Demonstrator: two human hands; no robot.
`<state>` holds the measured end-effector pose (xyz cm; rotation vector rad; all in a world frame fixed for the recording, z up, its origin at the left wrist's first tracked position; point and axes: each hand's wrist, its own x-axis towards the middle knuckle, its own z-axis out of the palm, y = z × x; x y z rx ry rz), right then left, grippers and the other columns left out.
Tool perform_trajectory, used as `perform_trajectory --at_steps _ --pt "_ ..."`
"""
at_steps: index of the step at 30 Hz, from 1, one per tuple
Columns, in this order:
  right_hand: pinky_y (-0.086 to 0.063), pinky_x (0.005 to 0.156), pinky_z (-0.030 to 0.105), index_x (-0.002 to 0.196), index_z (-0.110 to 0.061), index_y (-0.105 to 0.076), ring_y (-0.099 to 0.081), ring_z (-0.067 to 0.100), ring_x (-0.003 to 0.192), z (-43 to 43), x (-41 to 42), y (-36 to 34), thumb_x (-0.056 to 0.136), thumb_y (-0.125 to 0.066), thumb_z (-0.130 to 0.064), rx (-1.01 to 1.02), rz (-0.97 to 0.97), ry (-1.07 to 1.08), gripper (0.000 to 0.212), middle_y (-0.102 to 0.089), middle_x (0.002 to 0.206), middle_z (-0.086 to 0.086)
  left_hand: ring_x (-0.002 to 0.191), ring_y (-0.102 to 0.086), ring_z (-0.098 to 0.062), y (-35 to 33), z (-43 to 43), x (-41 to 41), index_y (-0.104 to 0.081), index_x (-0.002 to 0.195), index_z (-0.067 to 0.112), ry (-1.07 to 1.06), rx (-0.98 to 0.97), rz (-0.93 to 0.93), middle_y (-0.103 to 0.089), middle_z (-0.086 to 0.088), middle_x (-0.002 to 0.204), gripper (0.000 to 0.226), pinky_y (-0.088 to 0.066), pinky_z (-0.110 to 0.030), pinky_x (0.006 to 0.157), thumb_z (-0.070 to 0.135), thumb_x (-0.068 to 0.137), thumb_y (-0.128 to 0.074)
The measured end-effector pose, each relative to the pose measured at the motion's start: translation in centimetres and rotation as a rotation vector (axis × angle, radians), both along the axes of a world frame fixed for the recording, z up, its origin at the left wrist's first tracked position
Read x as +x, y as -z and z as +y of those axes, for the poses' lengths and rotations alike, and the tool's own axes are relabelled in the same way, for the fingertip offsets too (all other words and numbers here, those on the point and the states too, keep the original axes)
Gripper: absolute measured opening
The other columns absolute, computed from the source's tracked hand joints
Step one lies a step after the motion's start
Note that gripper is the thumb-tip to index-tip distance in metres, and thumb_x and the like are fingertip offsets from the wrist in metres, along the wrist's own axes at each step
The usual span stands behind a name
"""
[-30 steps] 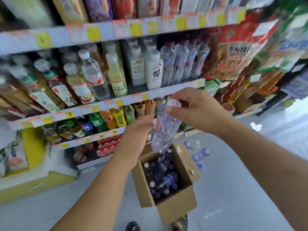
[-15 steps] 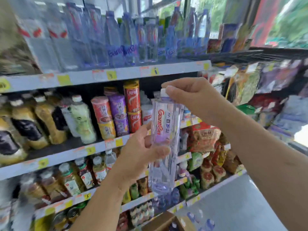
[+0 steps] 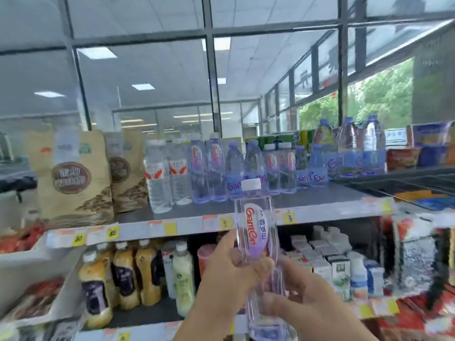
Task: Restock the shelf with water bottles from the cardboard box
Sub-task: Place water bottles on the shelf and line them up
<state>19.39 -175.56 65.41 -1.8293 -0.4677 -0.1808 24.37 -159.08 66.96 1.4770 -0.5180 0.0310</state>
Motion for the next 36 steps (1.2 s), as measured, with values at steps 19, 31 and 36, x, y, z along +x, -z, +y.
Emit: perform_trajectory --at_steps 19,31,36 --pt "-0.052 0.084 0.053 0.097 -0.013 -0.067 -0.068 0.033 0.086 7.3 17.8 -13.2 0.058 -0.076 -0.058 -0.119 -0.229 0.359 0.060 -0.072 0.090 0.015 0.112 -0.055 0.002 -11.9 7.0 14.3 -0.043 0.144 0.040 -0.239 0.154 -0.216 -0.056 0.013 0.126 0.073 -0.043 -0.020 0.084 0.048 0.079 -0.075" --pt "-0.053 0.072 0.035 0.092 -0.025 -0.060 -0.064 0.011 0.074 11.8 29.6 -9.7 0.073 -0.080 -0.041 -0.227 -0.117 0.454 0.032 -0.070 0.083 -0.001 0.116 -0.058 -0.010 -8.5 11.2 24.7 -0.048 0.140 0.040 -0.292 0.216 -0.083 -0.057 0.015 0.125 0.059 -0.051 -0.043 0.099 0.021 0.088 -0.069" --pt "-0.055 0.087 0.040 0.109 -0.027 -0.061 -0.068 0.010 0.092 12.1 31.2 -9.4 0.073 -0.077 -0.044 -0.249 -0.131 0.393 0.042 -0.073 0.099 -0.009 0.106 -0.059 0.000 -7.5 11.2 26.6 -0.046 0.141 0.042 -0.302 0.158 -0.088 -0.055 0.026 0.115 0.063 -0.055 -0.036 0.091 0.016 0.089 -0.069"
